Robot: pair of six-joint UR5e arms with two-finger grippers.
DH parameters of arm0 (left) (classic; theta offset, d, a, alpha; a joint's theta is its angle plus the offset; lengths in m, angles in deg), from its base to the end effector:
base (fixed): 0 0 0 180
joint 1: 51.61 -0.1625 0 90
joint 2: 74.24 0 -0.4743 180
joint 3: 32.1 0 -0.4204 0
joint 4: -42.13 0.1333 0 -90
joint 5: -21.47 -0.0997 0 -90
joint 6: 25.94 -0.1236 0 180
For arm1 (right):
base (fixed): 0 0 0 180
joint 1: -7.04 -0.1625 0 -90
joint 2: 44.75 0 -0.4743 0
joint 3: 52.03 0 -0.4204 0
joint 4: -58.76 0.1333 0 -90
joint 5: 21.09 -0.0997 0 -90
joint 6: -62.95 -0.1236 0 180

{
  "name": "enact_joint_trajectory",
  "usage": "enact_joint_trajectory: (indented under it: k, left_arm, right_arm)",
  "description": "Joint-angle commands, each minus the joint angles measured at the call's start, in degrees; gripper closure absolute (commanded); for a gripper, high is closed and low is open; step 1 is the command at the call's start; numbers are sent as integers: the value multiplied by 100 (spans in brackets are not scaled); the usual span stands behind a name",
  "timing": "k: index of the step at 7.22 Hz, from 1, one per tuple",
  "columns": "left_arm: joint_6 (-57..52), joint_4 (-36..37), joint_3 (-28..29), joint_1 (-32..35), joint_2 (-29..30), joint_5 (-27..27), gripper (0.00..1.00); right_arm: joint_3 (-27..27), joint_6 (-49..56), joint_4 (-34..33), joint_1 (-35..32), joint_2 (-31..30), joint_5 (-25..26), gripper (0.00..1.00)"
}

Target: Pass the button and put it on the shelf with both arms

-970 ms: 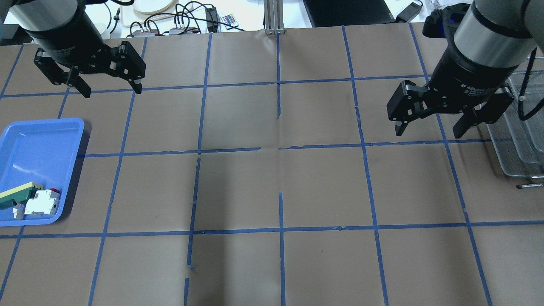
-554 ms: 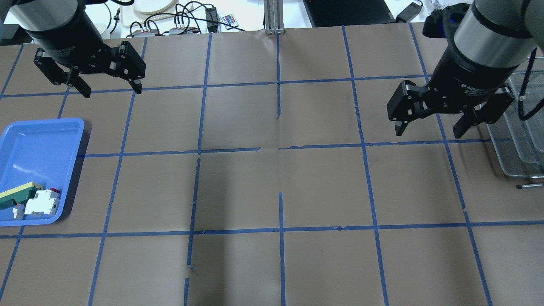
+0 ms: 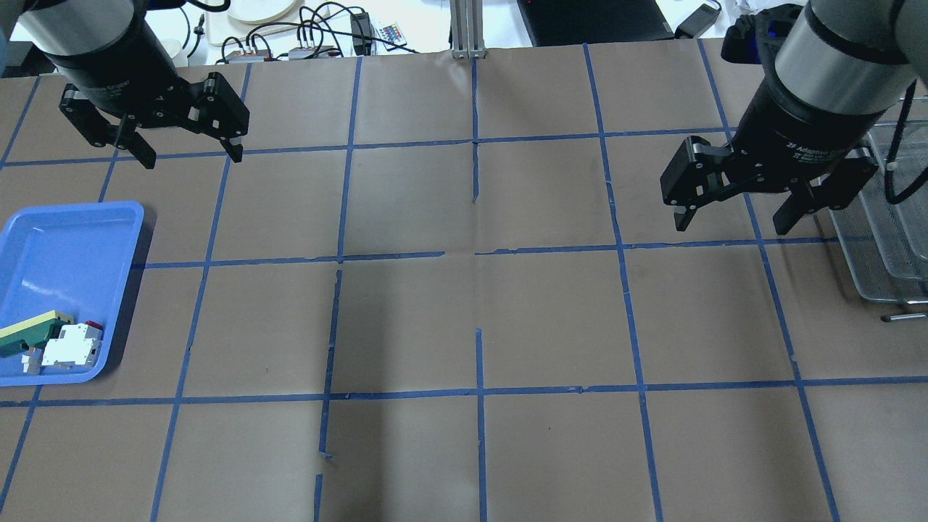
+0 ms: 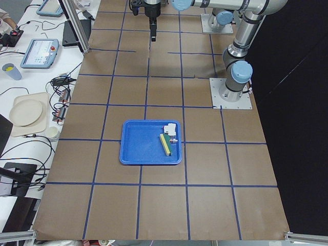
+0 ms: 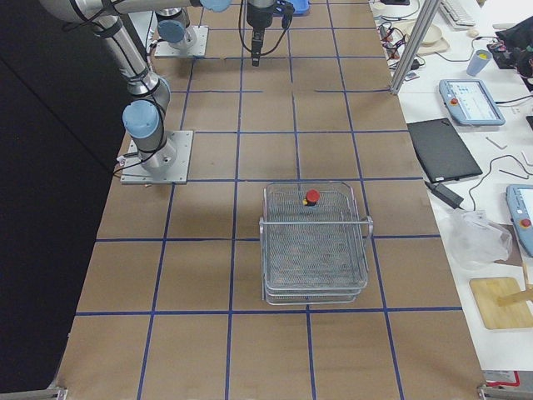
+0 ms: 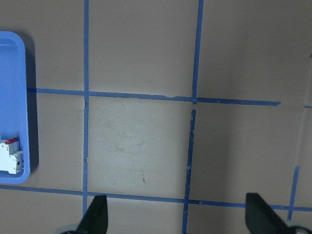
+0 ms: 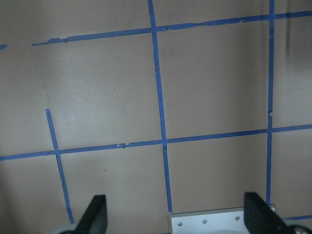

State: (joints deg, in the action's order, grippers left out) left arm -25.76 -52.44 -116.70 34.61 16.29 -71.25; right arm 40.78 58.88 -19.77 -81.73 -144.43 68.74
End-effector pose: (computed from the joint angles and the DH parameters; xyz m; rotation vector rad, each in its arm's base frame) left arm -0.0926 -0.5309 0.5495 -0.1071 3.0921 -0.0058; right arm 0.1245 -0.4299 0.5491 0.1453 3.1347 0.1261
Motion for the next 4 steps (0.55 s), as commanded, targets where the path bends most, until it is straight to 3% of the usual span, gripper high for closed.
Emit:
enact_joint_trajectory:
  k: [1,4]
  left_arm:
    - [0,0,5,0,-9,0,0]
    - [0,0,-4,0,-9,0,0]
  right_arm:
    - [0,-6,-5,0,-7,0,0]
    - [0,38,-40,0,1,0,0]
